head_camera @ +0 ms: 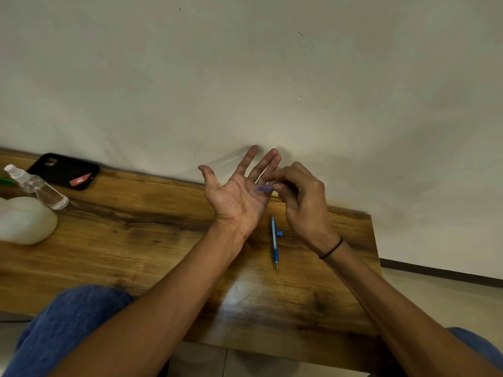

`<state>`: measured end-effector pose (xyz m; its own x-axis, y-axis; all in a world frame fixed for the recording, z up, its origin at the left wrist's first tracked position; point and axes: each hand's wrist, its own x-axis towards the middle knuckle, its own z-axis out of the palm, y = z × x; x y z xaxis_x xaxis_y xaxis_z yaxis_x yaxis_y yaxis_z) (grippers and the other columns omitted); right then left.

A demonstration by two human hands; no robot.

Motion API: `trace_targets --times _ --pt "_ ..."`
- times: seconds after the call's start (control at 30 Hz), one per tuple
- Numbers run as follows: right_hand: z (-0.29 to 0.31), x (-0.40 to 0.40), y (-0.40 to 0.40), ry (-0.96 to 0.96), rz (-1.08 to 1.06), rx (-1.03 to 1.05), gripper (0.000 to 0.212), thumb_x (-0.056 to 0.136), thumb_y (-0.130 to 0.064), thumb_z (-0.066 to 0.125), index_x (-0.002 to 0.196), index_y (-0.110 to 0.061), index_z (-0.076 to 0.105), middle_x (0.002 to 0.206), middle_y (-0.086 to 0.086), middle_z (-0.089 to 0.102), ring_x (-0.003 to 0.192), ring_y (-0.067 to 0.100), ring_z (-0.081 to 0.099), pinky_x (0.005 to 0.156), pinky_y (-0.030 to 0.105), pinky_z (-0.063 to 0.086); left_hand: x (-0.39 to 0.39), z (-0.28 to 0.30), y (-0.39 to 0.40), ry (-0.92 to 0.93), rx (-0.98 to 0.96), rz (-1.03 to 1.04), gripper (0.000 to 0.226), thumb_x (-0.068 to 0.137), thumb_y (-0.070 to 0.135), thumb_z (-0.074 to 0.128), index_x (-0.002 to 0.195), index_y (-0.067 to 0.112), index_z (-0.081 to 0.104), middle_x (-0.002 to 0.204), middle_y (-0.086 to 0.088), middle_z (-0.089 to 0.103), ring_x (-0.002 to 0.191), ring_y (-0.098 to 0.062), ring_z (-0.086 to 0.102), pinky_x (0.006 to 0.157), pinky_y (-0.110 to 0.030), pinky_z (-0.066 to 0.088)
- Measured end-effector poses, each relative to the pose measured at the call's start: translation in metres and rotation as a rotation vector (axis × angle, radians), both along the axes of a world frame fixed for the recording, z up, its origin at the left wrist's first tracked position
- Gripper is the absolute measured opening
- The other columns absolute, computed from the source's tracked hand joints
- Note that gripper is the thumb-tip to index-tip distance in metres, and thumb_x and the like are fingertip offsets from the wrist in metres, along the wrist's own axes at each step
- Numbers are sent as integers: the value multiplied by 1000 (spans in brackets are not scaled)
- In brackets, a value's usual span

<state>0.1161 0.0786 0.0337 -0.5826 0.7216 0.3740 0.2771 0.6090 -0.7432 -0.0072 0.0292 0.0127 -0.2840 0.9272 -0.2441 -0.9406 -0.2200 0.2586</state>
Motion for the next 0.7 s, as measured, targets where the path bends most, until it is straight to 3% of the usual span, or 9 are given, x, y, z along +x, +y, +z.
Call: trace_targets --times 0.13,0.2,0.3,0.37,0.5,0.6,0.7 --pt "-6 1 1 2 -20 -62 27 95 9 62 103 -10 80 93 7 66 88 20 63 76 41 55 -2 -2 0 16 -15 4 111 86 94 23 154 9 47 150 -31 55 146 -44 50 98 -47 50" --pt "-7 1 2 34 -36 -111 27 95 9 62 102 -10 80 94 7 67 91 20 64 78 43 56 -6 -1 0 93 -76 -5 102 89 89 31 149 10 54 144 -29 62 140 -42 57 95 -46 52" --pt "-5 3 7 93 -56 -164 30 96 9 61 100 -15 79 96 4 70 88 16 66 72 36 58 -18 1 -1 504 -325 -26 68 102 70 41 133 16 69 121 -15 78 117 -30 71 86 -40 57" --pt "-4 5 10 142 -79 -210 33 97 10 60 99 -19 77 99 7 71 80 13 64 67 27 55 -30 -1 -4 836 -439 10 46 106 53 49 122 18 74 106 -7 80 98 -21 70 80 -36 53" --pt "-1 11 18 222 -107 -270 29 98 11 58 101 -11 77 101 14 73 69 14 61 63 28 56 -54 0 -9 1292 -360 90 14 100 24 70 112 18 76 92 -2 76 81 -13 66 71 -30 55" --pt "0 12 18 238 -112 -283 28 98 11 58 102 -10 76 101 16 73 68 13 61 64 27 56 -58 2 -10 1545 -201 30 20 92 15 81 112 19 76 91 2 75 83 -12 68 73 -28 57" --pt "0 12 19 242 -111 -285 28 98 10 58 101 -12 76 102 16 73 68 12 61 64 26 56 -52 0 -10 1607 -144 -16 25 90 13 84 114 16 77 89 7 74 80 -11 67 72 -23 56"
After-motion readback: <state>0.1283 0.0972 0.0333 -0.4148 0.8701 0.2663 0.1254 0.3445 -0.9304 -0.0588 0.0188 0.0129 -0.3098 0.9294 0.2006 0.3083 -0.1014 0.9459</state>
